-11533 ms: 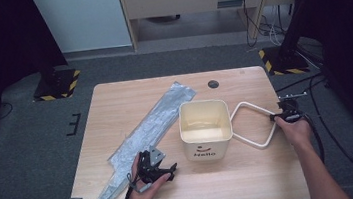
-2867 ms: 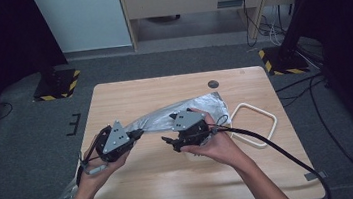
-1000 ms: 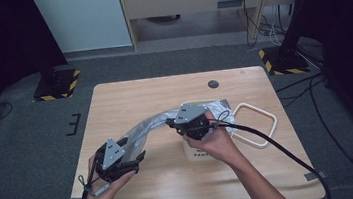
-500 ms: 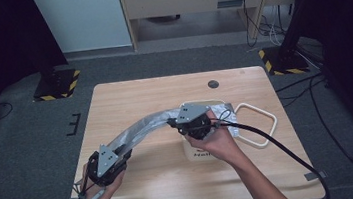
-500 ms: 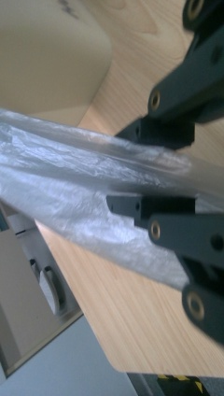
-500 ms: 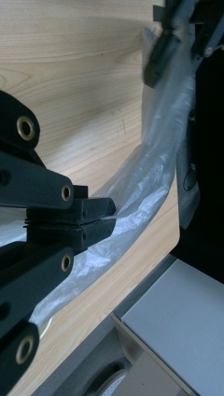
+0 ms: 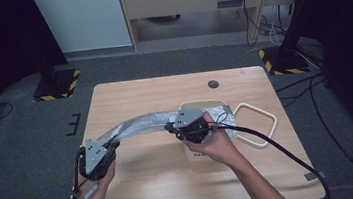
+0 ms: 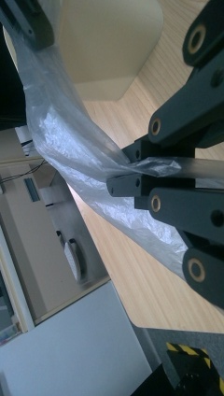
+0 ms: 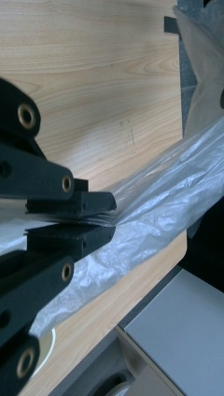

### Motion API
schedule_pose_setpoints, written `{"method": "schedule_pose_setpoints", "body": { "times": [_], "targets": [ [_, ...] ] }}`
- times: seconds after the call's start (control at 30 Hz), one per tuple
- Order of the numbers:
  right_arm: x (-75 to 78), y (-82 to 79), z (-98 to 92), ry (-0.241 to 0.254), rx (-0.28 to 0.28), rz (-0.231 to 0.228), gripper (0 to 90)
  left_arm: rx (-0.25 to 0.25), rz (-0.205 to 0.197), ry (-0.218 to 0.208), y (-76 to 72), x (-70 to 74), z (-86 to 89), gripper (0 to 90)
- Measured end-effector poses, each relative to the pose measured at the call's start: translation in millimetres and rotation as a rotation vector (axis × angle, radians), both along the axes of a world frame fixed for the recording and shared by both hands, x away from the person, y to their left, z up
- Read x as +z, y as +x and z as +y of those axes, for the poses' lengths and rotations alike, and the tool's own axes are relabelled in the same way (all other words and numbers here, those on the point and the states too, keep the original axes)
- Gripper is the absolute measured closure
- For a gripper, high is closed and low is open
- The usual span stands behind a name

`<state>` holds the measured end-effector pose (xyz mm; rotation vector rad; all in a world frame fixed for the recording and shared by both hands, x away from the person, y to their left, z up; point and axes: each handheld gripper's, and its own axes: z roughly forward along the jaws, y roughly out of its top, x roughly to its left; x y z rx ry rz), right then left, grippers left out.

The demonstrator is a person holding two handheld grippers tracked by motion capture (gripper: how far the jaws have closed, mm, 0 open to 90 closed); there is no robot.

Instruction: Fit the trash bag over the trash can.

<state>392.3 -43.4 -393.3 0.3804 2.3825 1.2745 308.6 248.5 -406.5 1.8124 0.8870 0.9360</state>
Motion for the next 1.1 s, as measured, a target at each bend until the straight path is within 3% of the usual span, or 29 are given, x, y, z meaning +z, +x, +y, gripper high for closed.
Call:
{"method": "schedule_pose_setpoints", "body": {
  "times": [0.2, 0.5, 0.77, 1.1],
  "targets": [
    [0.3, -3.1, 0.1, -0.008, -0.01, 0.007, 56.6, 0.021, -0.013, 0.002, -0.9, 3.8, 6.5, 87.8],
    [7.0, -4.5, -4.3, 0.001, -0.028, 0.012, 36.7, 0.045, -0.03, 0.012, -0.3, 15.5, 20.4, 87.6],
    [15.7, -2.7, -11.4, 0.017, -0.053, -0.009, 28.8, 0.033, -0.04, 0.04, 2.3, 22.9, 18.1, 87.3],
    [20.1, -2.0, -18.1, 0.025, -0.081, -0.016, 26.9, 0.016, -0.046, 0.061, 5.4, 28.7, 9.9, 87.2]
  ]
}}
